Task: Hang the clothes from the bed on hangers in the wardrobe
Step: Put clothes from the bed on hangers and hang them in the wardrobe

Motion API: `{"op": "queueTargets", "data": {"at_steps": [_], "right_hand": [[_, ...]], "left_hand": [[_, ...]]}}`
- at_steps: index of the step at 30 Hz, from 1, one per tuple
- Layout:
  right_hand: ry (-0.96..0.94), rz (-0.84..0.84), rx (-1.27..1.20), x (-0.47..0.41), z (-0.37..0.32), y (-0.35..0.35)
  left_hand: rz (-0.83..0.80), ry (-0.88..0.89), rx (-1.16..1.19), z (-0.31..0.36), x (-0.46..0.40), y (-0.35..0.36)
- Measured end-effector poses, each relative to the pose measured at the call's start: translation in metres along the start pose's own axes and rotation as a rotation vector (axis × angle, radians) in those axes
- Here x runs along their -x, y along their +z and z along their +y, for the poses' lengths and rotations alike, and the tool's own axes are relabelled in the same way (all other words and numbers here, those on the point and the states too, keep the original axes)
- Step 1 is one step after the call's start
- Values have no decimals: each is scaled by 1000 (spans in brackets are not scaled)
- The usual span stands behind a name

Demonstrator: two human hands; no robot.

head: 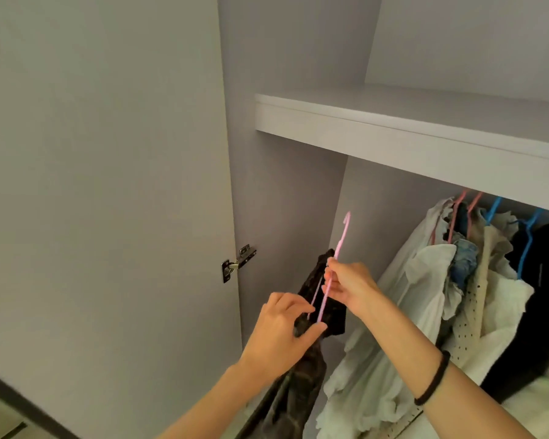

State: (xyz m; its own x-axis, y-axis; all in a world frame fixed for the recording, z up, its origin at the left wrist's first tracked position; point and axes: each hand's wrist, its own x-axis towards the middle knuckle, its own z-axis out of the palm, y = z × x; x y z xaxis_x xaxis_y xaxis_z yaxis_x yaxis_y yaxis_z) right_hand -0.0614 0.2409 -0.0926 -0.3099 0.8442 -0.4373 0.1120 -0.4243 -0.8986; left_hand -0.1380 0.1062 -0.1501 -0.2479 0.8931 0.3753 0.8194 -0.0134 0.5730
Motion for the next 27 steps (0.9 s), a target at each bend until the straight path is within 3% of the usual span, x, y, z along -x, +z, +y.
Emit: {"op": "queueTargets", "data": {"at_steps": [7,13,17,22,27], "right_hand": [[-64,-30,138,21,28,-4],[-194,11,659,52,42,-2],[-460,52,910,71,54,1],[-723,-105,987,79,56,11],[-751,-361,807,81,64,34]], "left_hand": [[44,-30,-55,-47,5,-46],[-33,-24,-97,-57,-4,-56],[-194,-93,-192,-68,19,-46],[-235,-196,-248,-89,69,-45],[-45,-361,-251,-89,131,-73]]}}
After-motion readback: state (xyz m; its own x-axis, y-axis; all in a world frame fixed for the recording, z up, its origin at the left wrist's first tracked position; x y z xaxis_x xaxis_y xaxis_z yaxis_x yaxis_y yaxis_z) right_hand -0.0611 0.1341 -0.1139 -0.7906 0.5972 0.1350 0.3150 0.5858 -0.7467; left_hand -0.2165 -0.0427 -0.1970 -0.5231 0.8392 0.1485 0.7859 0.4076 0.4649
